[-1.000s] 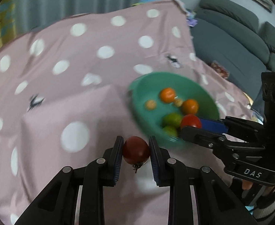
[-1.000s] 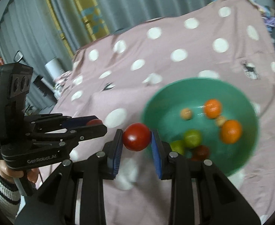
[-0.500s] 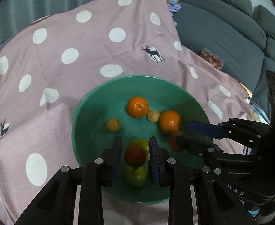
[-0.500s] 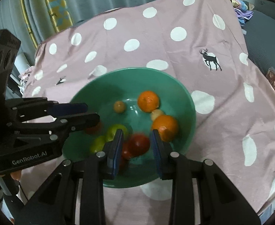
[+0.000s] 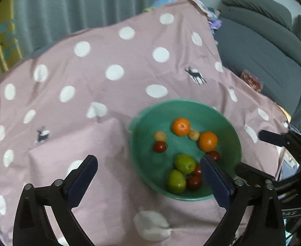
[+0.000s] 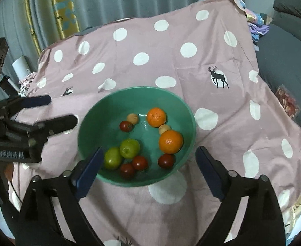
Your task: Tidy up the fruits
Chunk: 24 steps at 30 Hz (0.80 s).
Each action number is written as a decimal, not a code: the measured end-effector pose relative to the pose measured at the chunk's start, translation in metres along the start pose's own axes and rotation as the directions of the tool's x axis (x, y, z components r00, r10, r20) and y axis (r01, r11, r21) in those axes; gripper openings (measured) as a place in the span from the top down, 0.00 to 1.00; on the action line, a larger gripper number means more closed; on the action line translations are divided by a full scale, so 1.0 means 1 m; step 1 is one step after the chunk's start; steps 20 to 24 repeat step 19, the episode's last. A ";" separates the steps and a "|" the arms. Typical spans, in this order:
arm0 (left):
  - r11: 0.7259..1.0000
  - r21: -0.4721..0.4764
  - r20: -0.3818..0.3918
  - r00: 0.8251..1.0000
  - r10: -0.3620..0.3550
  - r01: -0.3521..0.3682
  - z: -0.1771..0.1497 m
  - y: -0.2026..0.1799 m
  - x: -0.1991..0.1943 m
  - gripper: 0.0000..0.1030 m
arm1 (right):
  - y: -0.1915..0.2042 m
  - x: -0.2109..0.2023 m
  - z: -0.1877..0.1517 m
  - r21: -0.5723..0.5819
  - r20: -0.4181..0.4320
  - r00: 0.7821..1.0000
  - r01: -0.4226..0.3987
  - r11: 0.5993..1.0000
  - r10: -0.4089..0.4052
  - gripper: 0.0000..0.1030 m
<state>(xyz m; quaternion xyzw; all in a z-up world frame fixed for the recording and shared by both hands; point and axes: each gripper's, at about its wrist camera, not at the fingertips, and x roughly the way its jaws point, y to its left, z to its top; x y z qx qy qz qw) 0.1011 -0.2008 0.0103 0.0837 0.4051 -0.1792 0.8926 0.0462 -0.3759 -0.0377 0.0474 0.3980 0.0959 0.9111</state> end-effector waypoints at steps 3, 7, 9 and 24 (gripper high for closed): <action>0.999 -0.031 0.026 1.000 -0.009 0.010 0.004 0.006 -0.017 0.01 | 0.004 -0.014 -0.001 -0.022 0.006 1.000 -0.014 1.000 0.014 0.05; 0.998 -0.059 0.029 0.999 0.025 -0.024 0.008 0.007 -0.029 0.01 | 0.007 -0.023 -0.002 -0.043 0.002 1.000 -0.018 0.999 0.018 0.05; 0.996 -0.048 0.027 0.997 0.072 -0.071 0.008 0.004 -0.032 0.01 | 0.007 -0.024 -0.003 -0.048 -0.006 1.000 -0.016 0.999 0.015 0.05; 0.996 -0.004 0.027 0.996 0.085 -0.085 0.006 -0.007 -0.033 0.01 | 0.005 -0.026 -0.005 -0.042 -0.016 1.000 -0.009 0.999 0.008 0.05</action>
